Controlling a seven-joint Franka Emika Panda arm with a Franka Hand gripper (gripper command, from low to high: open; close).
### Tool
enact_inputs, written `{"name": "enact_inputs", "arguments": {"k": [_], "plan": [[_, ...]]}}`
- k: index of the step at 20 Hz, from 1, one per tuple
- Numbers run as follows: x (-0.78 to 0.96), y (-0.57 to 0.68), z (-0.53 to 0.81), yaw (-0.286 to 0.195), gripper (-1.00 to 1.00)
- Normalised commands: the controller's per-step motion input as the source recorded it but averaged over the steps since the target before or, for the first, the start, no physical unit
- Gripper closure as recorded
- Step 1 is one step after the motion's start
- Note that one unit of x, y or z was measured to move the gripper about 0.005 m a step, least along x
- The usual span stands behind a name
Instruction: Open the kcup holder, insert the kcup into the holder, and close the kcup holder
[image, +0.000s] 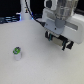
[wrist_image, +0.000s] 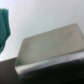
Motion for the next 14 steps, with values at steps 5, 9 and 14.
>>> {"name": "enact_inputs", "arguments": {"k": [5,9,14], "plan": [[0.01,-0.5,0.3,-0.25,-1.0],[-0.02,-0.5,0.21,-0.26,-1.0],[-0.03,-0.49,0.11,-0.27,-1.0]]}}
